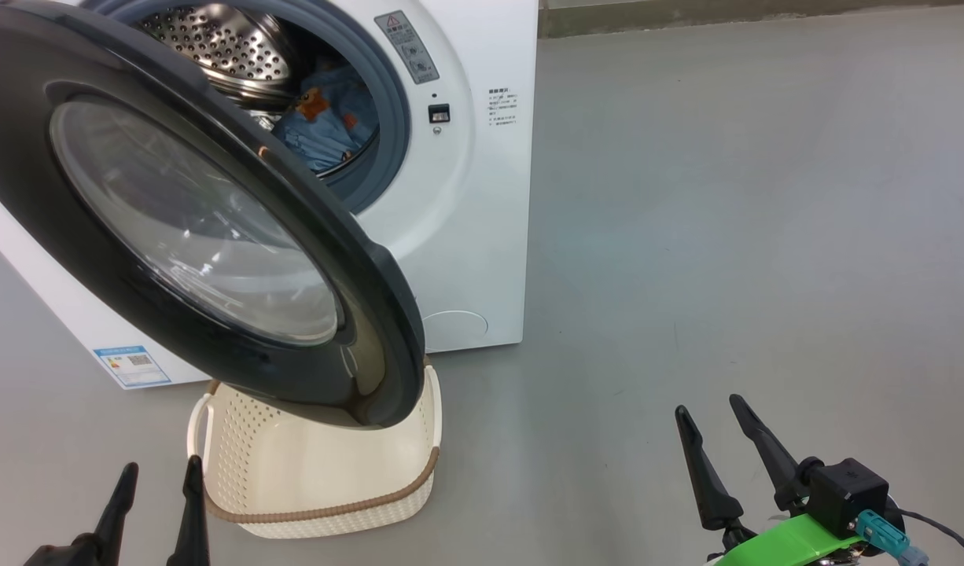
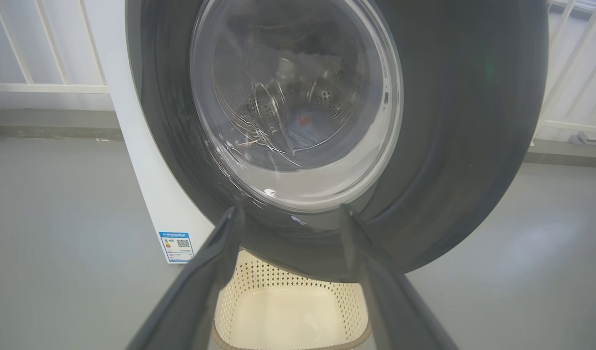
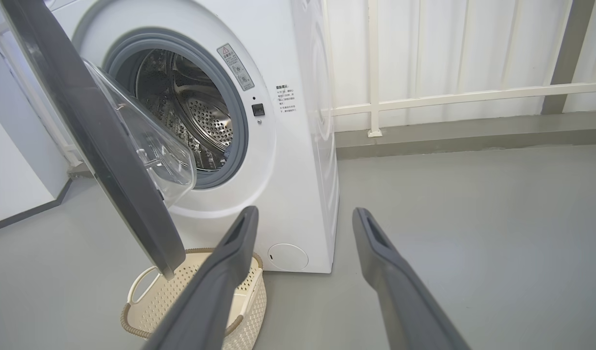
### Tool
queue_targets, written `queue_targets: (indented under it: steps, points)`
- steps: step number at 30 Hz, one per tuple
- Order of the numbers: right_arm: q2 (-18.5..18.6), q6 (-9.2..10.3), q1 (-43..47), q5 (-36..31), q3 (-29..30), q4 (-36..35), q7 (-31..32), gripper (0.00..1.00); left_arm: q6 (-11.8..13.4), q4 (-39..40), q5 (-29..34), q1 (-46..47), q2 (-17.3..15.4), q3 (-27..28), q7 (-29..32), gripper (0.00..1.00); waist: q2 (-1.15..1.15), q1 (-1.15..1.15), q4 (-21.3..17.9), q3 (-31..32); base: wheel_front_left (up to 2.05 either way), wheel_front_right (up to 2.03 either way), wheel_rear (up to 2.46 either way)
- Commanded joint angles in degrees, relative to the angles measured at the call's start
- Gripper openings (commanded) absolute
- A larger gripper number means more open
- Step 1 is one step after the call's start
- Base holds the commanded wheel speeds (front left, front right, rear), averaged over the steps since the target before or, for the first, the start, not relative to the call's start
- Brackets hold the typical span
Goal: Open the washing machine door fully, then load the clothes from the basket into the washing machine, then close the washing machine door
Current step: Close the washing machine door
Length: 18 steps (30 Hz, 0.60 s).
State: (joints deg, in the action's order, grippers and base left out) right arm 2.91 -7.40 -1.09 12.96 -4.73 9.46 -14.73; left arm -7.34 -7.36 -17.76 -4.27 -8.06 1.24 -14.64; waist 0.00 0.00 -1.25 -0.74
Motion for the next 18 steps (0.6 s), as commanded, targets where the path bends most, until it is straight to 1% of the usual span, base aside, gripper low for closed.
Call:
queue_targets:
  steps: [1,7,18]
  points:
    - [0.0,-0.09,-0.4,-0.5,-1.4,-1.7,-0.3,1.00,-0.1,0.9,0.7,1.9,-0.8,2.3,-0.4,1.00,0.00,0.00,0.0,0.0,0.00,0.00,0.00]
    - [0.0,-0.09,0.0,-1.0,-1.4,-2.2,-0.3,1.00,-0.1,0.1,0.9,2.0,-0.3,2.1,-0.4,1.00,0.00,0.00,-0.1,0.0,0.00,0.00,0.00]
    - [0.0,-0.09,0.1,-1.0,-1.2,-2.2,-0.3,1.00,-0.1,-0.4,0.2,2.4,-0.3,1.9,-0.4,1.00,0.00,0.00,-0.1,0.2,0.00,0.00,0.00]
